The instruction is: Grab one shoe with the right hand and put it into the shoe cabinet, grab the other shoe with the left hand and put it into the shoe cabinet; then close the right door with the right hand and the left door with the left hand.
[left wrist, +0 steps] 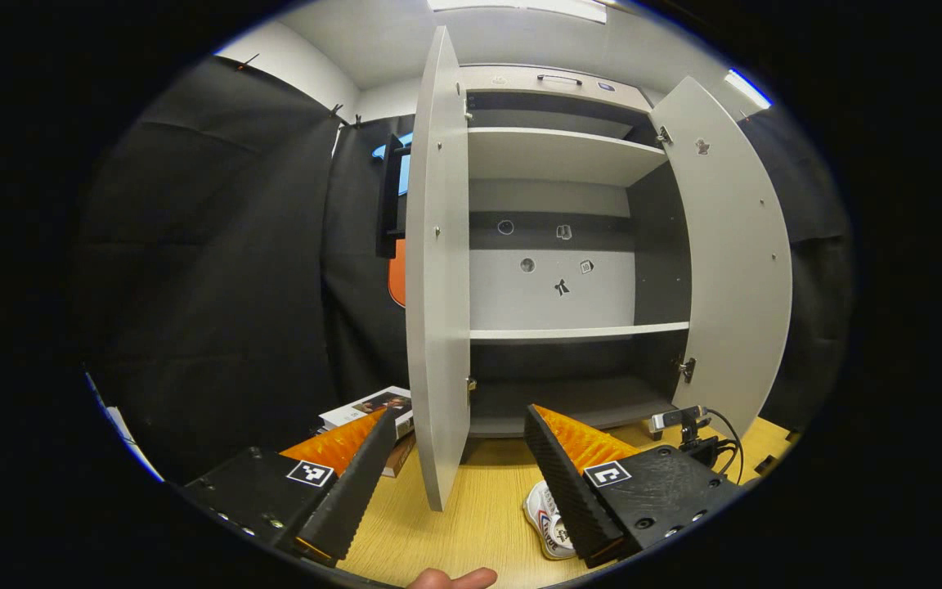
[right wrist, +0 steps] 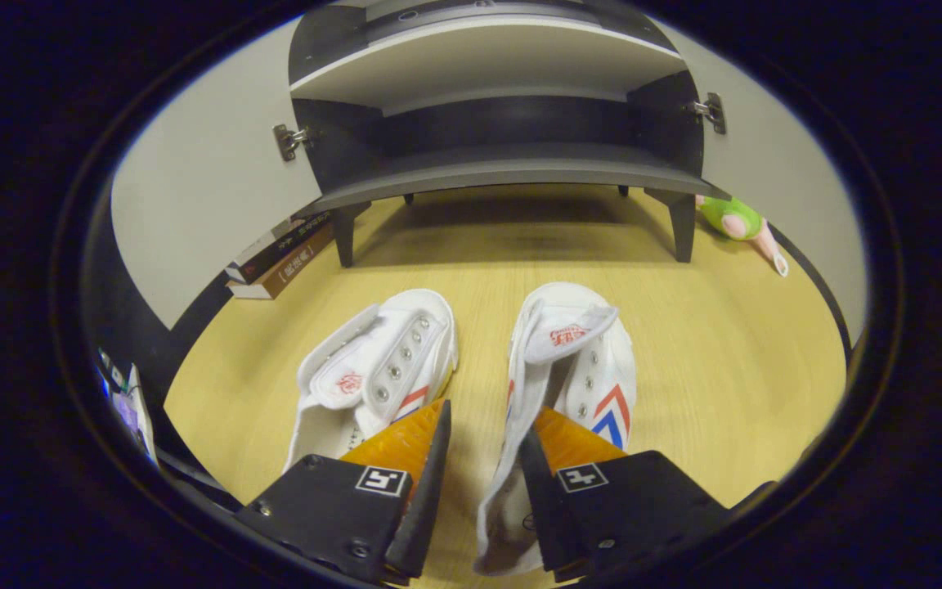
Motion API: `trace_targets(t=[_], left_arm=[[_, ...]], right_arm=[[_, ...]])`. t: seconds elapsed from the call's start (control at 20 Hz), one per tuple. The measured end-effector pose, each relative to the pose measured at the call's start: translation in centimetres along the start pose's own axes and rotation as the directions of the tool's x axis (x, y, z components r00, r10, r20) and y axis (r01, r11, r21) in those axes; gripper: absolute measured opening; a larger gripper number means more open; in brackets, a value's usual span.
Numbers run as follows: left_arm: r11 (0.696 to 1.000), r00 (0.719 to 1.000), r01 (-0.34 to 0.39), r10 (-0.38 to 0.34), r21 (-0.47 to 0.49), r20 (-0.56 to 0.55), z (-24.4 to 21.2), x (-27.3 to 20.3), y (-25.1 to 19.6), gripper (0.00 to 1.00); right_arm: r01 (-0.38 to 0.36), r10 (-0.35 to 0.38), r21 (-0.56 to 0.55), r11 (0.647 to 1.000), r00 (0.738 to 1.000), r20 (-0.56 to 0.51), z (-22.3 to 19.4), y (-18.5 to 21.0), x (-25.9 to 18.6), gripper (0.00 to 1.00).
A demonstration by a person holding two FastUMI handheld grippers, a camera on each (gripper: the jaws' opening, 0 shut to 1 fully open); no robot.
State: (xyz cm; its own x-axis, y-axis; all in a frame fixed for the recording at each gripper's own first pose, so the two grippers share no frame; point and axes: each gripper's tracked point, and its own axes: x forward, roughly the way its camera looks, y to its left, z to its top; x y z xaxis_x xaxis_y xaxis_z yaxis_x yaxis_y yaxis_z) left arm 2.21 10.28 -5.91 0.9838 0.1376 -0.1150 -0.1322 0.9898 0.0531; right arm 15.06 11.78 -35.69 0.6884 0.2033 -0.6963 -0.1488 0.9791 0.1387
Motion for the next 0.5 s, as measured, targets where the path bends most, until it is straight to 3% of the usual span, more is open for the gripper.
trace_targets(t=[0.05,0.1,0.2,0.3,0.4,0.5], left_arm=[[1.0,1.0,0.0,0.0,0.0,-0.004,-0.1,0.1,0.0,0.95],[1.0,1.0,0.0,0.0,0.0,-0.007,-0.3,0.2,0.1,0.95],[1.0,1.0,0.004,-0.004,-0.003,-0.015,-0.6,0.5,0.0,0.95],[1.0,1.0,0.009,-0.009,-0.006,-0.024,-0.9,0.6,-0.1,0.95],[1.0,1.0,0.012,-0.012,-0.008,-0.023,-1.1,0.7,-0.2,0.95],[1.0,1.0,0.013,-0.013,-0.013,-0.019,-0.9,0.7,-0.3,0.95]], right_arm=[[0.016,-0.016,0.001,1.0,1.0,0.002,0.0,-0.5,0.3,0.49],[0.036,-0.036,-0.007,0.999,0.999,0.007,0.1,-1.0,0.5,0.28],[0.054,-0.053,-0.023,0.998,0.998,0.02,0.3,-1.3,0.8,0.13],[0.067,-0.066,-0.026,0.997,0.997,0.031,0.4,-1.6,0.9,0.12],[0.084,-0.082,-0.032,0.996,0.995,0.054,0.7,-1.8,1.0,0.05],[0.115,-0.105,-0.091,0.989,0.988,0.11,1.5,-2.1,0.6,0.04]])
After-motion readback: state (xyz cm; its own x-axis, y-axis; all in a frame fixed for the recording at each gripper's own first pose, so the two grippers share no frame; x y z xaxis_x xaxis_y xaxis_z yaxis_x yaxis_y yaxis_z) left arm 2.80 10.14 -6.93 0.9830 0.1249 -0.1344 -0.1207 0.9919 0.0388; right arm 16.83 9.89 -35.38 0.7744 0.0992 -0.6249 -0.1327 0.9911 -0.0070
